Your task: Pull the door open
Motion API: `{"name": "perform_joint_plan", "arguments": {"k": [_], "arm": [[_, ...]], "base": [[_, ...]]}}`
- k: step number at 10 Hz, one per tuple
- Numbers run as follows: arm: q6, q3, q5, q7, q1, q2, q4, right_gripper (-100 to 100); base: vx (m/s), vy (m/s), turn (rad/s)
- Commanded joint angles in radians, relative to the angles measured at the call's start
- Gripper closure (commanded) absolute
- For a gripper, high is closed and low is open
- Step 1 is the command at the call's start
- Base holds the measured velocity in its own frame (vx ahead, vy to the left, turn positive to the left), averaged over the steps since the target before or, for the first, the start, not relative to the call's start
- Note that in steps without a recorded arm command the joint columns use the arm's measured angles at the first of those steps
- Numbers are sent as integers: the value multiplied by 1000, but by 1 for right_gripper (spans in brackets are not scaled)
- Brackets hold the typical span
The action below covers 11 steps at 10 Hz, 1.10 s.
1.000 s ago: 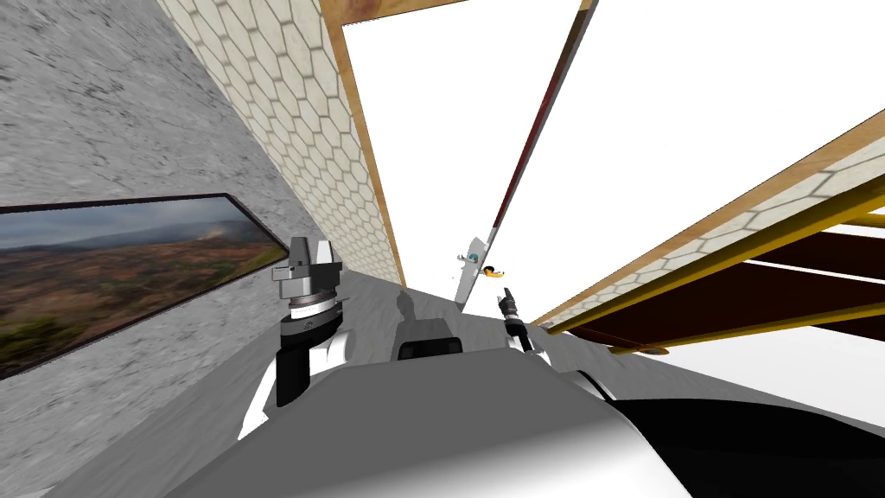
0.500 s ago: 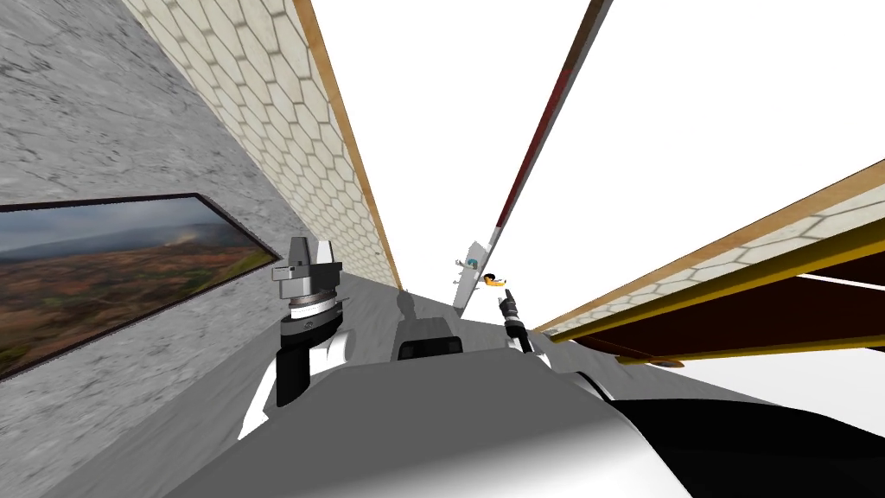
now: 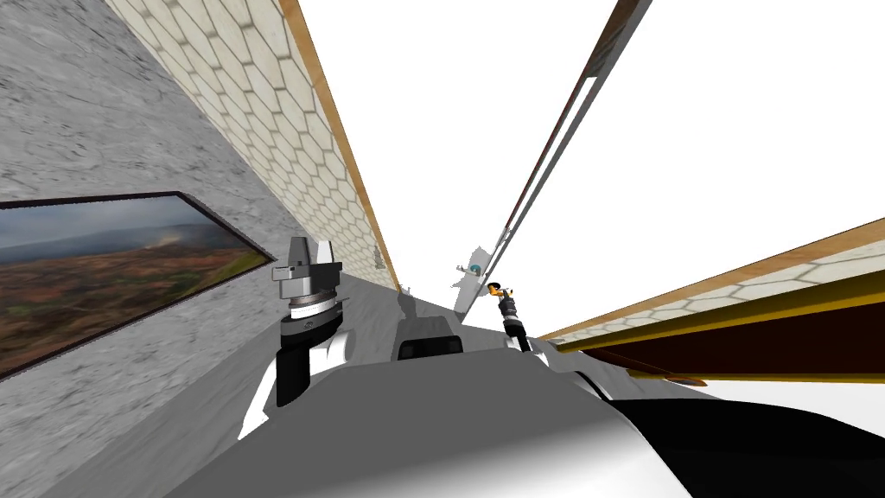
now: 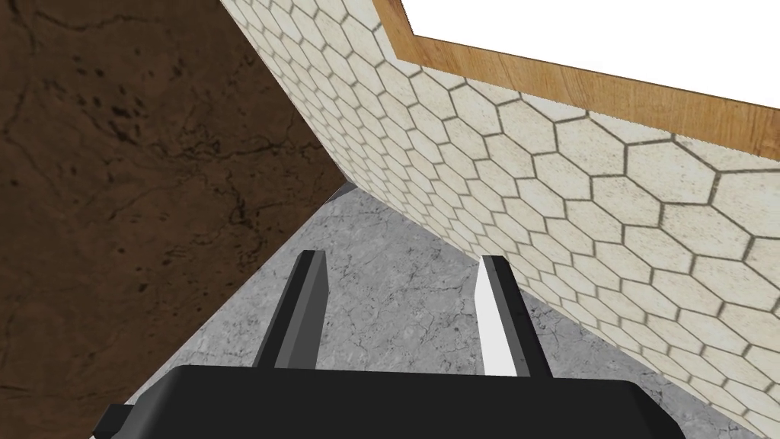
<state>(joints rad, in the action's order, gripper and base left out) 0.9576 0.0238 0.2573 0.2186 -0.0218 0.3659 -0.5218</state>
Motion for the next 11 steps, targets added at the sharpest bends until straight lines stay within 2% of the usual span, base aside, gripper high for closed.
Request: {"name": "perform_joint_plan", "arguments": {"k": [1, 5, 11], "arm": [[0, 0, 0, 0, 1, 0, 1, 100], [0, 0, 0, 0, 1, 0, 1, 100], [50, -88, -53, 88, 25, 49, -10, 100]], "base": [[-27, -6, -5], [-12, 0, 1], [-202, -44, 103]]}}
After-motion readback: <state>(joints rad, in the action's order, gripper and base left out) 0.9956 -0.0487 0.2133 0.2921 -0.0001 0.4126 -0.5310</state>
